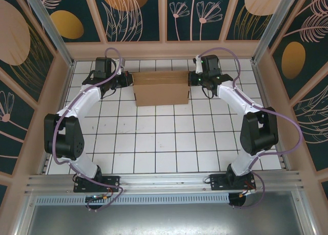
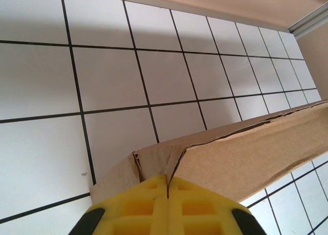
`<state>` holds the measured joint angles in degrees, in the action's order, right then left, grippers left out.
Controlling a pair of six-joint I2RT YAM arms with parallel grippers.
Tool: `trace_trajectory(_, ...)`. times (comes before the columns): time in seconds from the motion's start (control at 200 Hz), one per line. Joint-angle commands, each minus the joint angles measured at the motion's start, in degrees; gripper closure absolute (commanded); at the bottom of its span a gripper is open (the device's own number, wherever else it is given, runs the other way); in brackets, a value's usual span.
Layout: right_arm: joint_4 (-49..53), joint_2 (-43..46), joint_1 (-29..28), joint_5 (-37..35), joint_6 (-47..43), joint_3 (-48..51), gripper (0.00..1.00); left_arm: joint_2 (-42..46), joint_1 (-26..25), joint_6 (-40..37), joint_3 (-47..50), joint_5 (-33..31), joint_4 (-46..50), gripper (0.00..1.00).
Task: Fold the paper box
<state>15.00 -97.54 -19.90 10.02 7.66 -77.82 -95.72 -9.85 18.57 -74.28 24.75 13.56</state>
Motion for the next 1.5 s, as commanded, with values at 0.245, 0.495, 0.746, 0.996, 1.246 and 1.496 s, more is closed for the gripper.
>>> trace_trajectory(0.245, 3.4, 1.2, -1.7, -2.2, -2.8, 2.6, 1.0, 0.3, -0.8, -2.1, 1.0, -3.0, 3.8, 1.0)
trace_trajectory(0.495, 2.7, 1.3, -2.7, -3.0, -4.0, 3.2, 1.0, 0.4, -2.4, -3.0, 2.6, -2.9, 2.8, 1.0)
trace_trajectory(0.746, 3.2, 1.7, -3.1, -5.3, -5.3, 3.2, 1.0, 1.1, -2.4, -6.3, 2.0, -7.0, 4.1, 1.0)
trace_trajectory(0.996, 2.3, 2.3, -3.7, -5.9, -6.8, 4.2, 1.0, 1.0, -2.9, -7.0, 2.4, -8.4, 4.1, 1.0)
trace_trajectory(1.246, -0.5, 2.5, -4.0, -3.4, -2.9, 6.7, 1.0, 0.9, -4.5, -0.7, 6.3, -2.3, -1.4, 1.0)
trace_trajectory(1.496, -5.0, 4.3, -4.0, -0.8, 4.6, 10.9, 1.0, 3.2, -4.5, 7.1, 13.5, 2.1, -10.1, 1.0)
